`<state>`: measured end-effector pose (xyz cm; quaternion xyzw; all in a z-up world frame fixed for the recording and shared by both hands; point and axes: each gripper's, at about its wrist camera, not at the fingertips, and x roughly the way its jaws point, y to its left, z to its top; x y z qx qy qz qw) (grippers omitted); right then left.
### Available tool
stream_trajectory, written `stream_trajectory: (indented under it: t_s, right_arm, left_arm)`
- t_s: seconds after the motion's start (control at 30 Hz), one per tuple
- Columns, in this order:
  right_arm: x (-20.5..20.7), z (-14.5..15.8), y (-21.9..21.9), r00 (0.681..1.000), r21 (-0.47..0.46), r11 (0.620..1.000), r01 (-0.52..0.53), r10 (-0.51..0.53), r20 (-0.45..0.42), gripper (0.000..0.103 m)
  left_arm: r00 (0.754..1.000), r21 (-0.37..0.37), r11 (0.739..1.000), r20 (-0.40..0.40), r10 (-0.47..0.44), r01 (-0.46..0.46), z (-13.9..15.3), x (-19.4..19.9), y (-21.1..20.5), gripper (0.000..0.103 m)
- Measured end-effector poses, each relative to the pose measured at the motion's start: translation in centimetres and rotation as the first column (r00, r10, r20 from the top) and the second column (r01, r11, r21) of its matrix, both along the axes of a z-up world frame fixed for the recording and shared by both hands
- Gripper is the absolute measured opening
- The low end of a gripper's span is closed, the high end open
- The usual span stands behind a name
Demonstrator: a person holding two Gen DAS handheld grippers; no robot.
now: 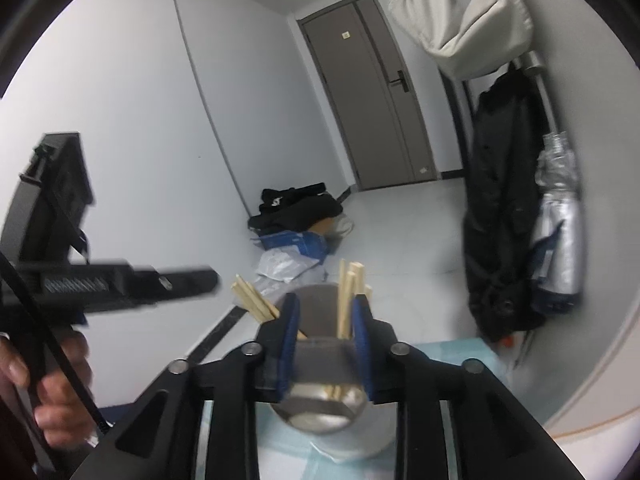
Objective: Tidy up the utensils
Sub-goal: 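Open both grippers to release the chopsticks into the holder, then raise both grippers away from the utensil holder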
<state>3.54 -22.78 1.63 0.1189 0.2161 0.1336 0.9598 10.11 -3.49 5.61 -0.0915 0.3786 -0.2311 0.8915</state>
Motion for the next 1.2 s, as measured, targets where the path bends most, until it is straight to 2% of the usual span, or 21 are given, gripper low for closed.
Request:
stream_trajectory:
  t_s: [0.07, 0.1, 0.17, 0.2, 0.23, 0.27, 0.3, 0.43, 0.6, 0.7, 0.73, 0.83, 1.07, 1.2]
  right_arm:
    - [-1.6, 0.4, -0.6, 1.000, -0.008, 1.000, 0.015, -0.015, 0.006, 0.033]
    - [-2.4, 0.7, -0.8, 1.000, -0.010, 1.000, 0.024, -0.024, 0.015, 0.038]
    - [-3.7, 1.3, -1.3, 0.998, -0.018, 0.998, 0.052, -0.052, 0.041, 0.055]
    - [-4.5, 1.5, -1.3, 0.995, -0.029, 0.996, 0.080, -0.078, 0.058, 0.074]
    - [-5.1, 1.7, -1.2, 0.992, -0.045, 0.993, 0.105, -0.101, 0.070, 0.082]
    - [-5.8, 1.7, -1.2, 0.989, -0.059, 0.991, 0.123, -0.117, 0.086, 0.082]
    - [-6.3, 1.8, -1.2, 0.988, -0.067, 0.990, 0.126, -0.119, 0.098, 0.082]
    - [-8.0, 1.9, -0.9, 0.986, -0.070, 0.989, 0.126, -0.118, 0.117, 0.082]
    - [-10.0, 2.5, -0.6, 0.980, -0.072, 0.989, 0.128, -0.115, 0.165, 0.088]
    - [-11.5, 2.9, -0.2, 0.975, -0.087, 0.988, 0.130, -0.112, 0.193, 0.095]
    - [-12.0, 3.0, -0.2, 0.972, -0.087, 0.987, 0.136, -0.116, 0.204, 0.099]
    - [-13.2, 3.1, -0.4, 0.964, -0.079, 0.986, 0.146, -0.124, 0.236, 0.100]
    - [-13.7, 2.1, 0.1, 0.970, -0.104, 0.987, 0.126, -0.101, 0.221, 0.100]
    - [-13.6, 1.4, 0.5, 0.975, -0.132, 0.984, 0.116, -0.087, 0.205, 0.100]
  left_arm:
    - [0.998, -0.007, 0.999, 0.062, 0.033, -0.033, 1.1, -1.7, 0.6, 0.051]
    - [0.994, 0.003, 0.998, 0.089, 0.058, -0.058, 1.6, -2.6, 0.7, 0.058]
    - [0.983, 0.011, 0.993, 0.142, 0.116, -0.119, 2.3, -4.0, 1.0, 0.070]
    - [0.970, 0.005, 0.986, 0.180, 0.165, -0.169, 2.6, -5.0, 1.2, 0.080]
    - [0.952, -0.006, 0.977, 0.225, 0.210, -0.214, 3.0, -6.3, 1.5, 0.087]
    - [0.938, -0.007, 0.971, 0.257, 0.232, -0.238, 3.2, -7.1, 1.5, 0.096]
    - [0.928, -0.006, 0.968, 0.280, 0.244, -0.252, 3.3, -7.9, 1.5, 0.100]
    - [0.903, 0.010, 0.956, 0.331, 0.273, -0.293, 3.0, -9.9, 1.8, 0.102]
    - [0.899, 0.033, 0.944, 0.317, 0.303, -0.329, 1.6, -10.2, 2.7, 0.102]
    - [0.903, 0.040, 0.941, 0.297, 0.309, -0.335, 0.7, -10.7, 2.8, 0.102]
    - [0.902, 0.051, 0.938, 0.298, 0.313, -0.343, 0.6, -10.8, 2.7, 0.102]
    - [0.894, 0.071, 0.936, 0.327, 0.306, -0.346, 0.3, -12.0, 2.6, 0.102]
    - [0.875, 0.089, 0.922, 0.364, 0.321, -0.376, -0.9, -12.9, 3.0, 0.102]
    - [0.883, 0.104, 0.921, 0.341, 0.322, -0.376, -2.2, -12.3, 3.1, 0.102]
